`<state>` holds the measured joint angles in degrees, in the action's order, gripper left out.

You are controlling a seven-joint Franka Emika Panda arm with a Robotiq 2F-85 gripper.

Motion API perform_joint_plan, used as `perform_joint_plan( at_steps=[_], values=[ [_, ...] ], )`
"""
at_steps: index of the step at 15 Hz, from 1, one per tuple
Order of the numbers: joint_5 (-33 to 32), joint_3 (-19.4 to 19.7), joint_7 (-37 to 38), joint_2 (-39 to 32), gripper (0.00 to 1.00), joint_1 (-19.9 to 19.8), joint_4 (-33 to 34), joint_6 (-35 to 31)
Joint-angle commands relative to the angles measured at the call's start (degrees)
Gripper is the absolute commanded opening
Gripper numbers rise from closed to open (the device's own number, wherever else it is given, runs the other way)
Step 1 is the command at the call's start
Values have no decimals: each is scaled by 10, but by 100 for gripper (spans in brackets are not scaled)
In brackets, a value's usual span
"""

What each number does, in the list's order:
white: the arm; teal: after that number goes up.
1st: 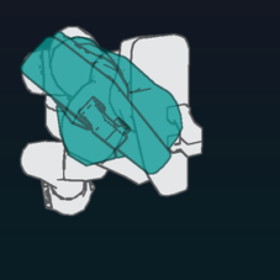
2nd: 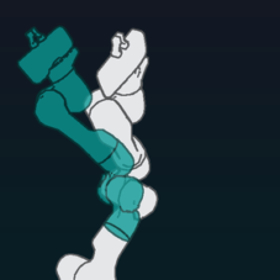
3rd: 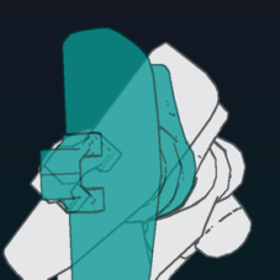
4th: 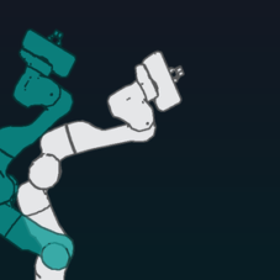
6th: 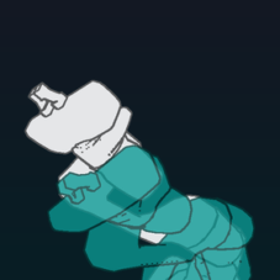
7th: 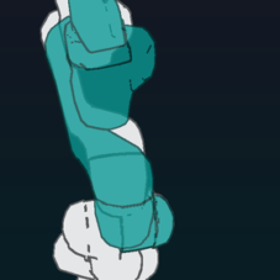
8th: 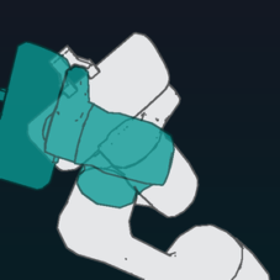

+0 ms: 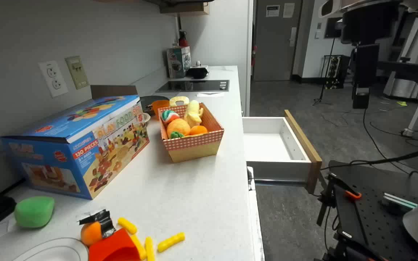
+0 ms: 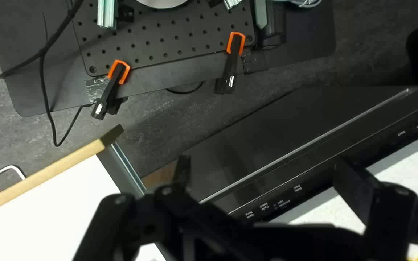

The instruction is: Push the drawer closed, open the drawer, place the pineapple and watermelon plush toy inside the drawer then close it.

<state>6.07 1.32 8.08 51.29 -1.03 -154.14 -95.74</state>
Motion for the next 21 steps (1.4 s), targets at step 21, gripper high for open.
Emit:
perform_joint_plan(
  at_steps=[21],
  values=[
    [-33, 8, -26, -51, 100, -23, 56, 8]
  ],
)
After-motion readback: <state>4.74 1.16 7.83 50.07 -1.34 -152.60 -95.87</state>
